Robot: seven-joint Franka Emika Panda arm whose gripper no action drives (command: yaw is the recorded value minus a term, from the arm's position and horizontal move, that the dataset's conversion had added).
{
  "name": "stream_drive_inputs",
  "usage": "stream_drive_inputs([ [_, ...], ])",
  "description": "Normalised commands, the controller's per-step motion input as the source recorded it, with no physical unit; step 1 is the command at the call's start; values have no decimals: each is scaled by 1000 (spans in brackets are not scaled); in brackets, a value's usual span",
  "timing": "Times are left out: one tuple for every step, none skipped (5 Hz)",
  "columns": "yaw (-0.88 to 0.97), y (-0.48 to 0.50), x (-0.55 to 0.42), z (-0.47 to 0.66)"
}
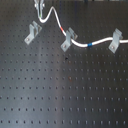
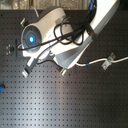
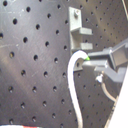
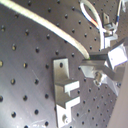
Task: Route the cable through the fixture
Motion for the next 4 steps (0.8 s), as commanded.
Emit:
stream_drive_inputs([
  [-551,291,322,167],
  [-449,382,225,374],
  [-409,450,-122,147],
  [-266,349,-132,-29],
])
